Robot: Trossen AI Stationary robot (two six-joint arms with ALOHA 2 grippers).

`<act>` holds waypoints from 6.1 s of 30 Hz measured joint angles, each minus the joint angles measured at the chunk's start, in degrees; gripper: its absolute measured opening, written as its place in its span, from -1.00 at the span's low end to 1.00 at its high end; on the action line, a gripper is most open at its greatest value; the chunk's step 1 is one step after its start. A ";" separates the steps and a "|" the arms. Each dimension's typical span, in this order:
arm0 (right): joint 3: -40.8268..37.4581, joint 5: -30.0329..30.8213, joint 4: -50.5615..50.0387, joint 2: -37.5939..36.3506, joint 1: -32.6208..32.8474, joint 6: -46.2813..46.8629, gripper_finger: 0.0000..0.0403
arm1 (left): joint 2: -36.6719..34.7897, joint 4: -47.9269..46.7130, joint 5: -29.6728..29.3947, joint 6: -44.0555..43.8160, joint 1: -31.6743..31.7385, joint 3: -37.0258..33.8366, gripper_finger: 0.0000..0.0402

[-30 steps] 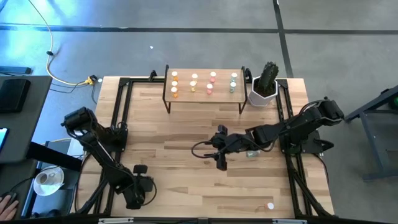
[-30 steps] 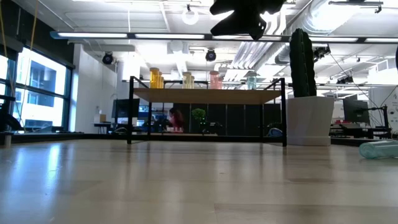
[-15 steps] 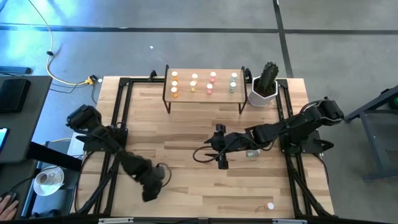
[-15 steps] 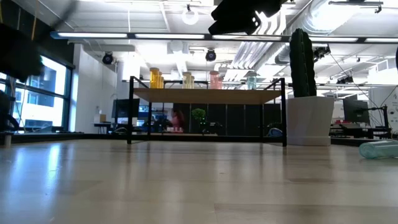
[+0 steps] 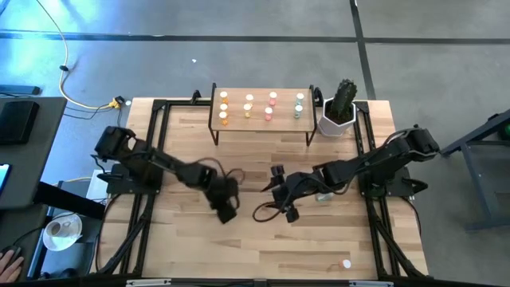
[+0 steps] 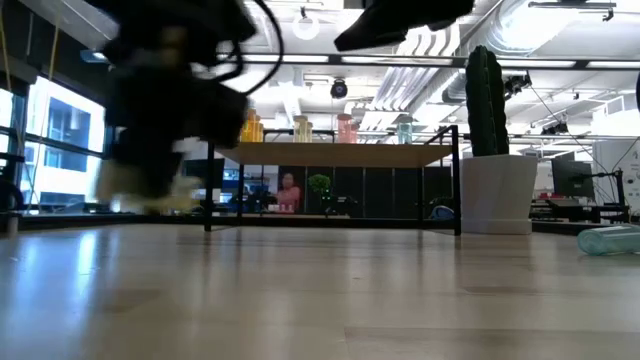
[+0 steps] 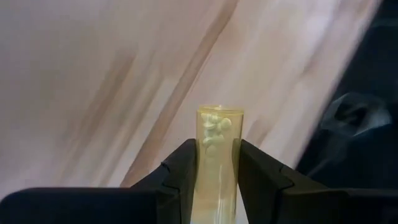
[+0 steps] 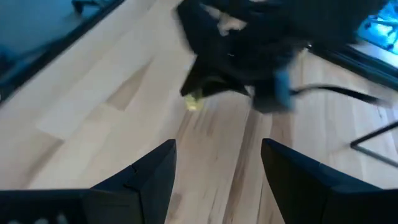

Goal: Pick and place medicine bottles onto shelf by color
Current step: Put the yellow pill bottle on the shelf aligned with the other yellow pill bottles

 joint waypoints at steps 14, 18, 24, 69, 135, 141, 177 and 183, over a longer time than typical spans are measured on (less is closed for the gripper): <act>-0.01 8.97 4.24 6.66 3.86 -17.79 0.13 | -0.11 21.93 4.85 -18.80 11.26 0.04 -0.55; -0.02 12.70 7.94 7.06 4.86 -23.37 0.13 | -0.15 24.59 4.77 -23.60 11.90 0.04 -0.55; -0.02 14.62 10.41 7.22 5.97 -31.51 0.13 | -0.20 28.29 4.37 -25.74 13.60 0.07 -0.55; -0.07 28.57 11.23 7.28 3.98 -50.17 -0.23 | -0.26 39.79 -0.35 -34.74 15.40 0.11 -0.55; -0.07 31.20 11.09 7.28 3.67 -46.01 -0.47 | -0.17 42.72 1.55 -10.96 19.58 0.11 -0.06; -0.07 31.49 11.37 7.28 3.67 -42.89 -0.47 | -0.17 44.50 4.82 -6.57 20.83 0.11 -0.07; -0.07 17.01 17.97 -16.53 -6.82 -19.61 -0.47 | -7.66 54.32 7.91 27.63 29.79 0.09 -0.07; -0.07 10.58 21.52 -20.43 -13.12 -13.60 -0.47 | -13.64 48.86 5.52 34.94 29.16 0.09 -0.07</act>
